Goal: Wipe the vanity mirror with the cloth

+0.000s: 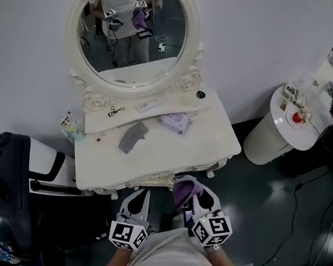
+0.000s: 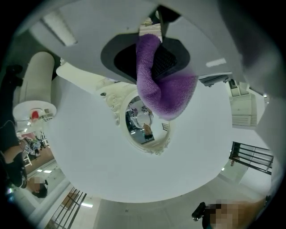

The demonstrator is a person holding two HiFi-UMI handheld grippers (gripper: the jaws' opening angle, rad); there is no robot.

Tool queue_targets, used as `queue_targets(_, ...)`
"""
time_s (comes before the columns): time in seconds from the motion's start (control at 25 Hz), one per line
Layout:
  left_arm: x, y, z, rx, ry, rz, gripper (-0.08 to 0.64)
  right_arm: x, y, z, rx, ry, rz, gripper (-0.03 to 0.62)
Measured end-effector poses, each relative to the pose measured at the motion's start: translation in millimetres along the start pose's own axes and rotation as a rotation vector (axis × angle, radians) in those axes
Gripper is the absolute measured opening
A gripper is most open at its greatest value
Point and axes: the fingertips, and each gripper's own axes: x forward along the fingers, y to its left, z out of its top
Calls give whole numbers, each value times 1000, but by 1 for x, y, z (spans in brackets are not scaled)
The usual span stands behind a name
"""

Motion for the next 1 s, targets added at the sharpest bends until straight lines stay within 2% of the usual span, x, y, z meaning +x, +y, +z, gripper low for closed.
queue_targets(0.2, 56, 2, 26, 4, -48, 51, 2, 40, -35, 35, -49, 1, 53, 64)
queue_targets(0.32, 79, 5, 33, -24, -60, 80, 2, 58, -58, 43, -72, 28, 35, 64)
queue_targets(0.44, 93, 15, 41, -15, -52, 94, 2, 72, -68, 46, -73, 43, 18, 66)
queue_targets(0.64, 120, 56, 58, -46, -65, 123, 2, 115, -66, 54, -70, 60, 24, 64)
queue_targets(1.0, 162, 139, 103, -17, -98, 61, 2, 194, -42, 78, -44, 16, -31, 64)
